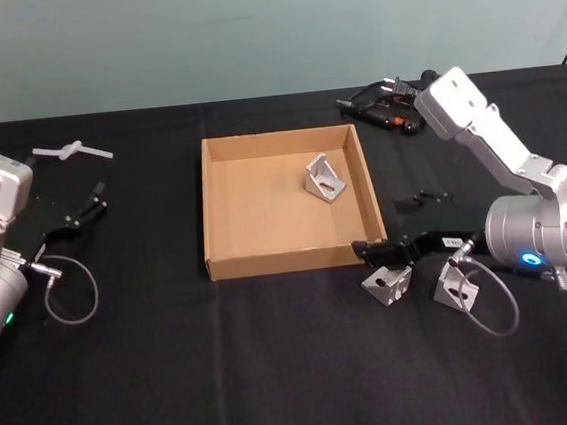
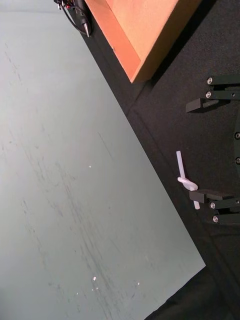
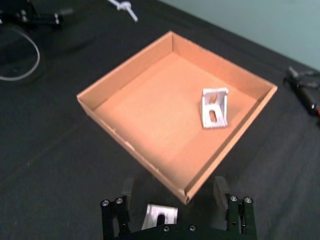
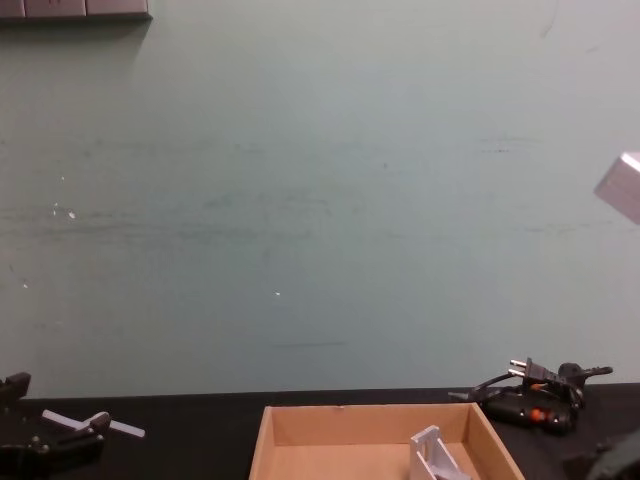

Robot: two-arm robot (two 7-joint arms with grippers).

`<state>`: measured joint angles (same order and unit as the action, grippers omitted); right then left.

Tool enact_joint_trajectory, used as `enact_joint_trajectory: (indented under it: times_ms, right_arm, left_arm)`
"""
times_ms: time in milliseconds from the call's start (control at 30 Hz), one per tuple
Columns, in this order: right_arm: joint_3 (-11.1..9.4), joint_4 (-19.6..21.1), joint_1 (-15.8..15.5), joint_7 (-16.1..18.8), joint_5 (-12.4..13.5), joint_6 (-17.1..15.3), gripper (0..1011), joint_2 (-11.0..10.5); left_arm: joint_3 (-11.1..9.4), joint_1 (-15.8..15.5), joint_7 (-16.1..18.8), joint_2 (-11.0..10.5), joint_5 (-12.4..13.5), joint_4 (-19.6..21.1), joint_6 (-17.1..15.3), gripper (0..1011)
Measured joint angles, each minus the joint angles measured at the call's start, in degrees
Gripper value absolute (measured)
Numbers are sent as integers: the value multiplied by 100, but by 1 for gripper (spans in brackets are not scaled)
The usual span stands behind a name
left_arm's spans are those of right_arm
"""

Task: Use one hand to pick up the angle iron from the table and place it into the box.

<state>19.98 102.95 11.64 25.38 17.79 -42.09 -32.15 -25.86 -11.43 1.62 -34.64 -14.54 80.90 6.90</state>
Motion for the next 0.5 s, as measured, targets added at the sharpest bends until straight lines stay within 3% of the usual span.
enact_joint_trajectory:
  times_ms: [133, 500]
  right_arm:
    - [10, 130, -55, -72, 34, -230, 1000, -82]
    - [-38, 356, -252, -225, 41, -469, 1000, -201]
  left_arm:
    - [0, 0, 0, 0, 0, 0, 0, 1005]
    - [0, 0, 0, 0, 0, 0, 0, 1005]
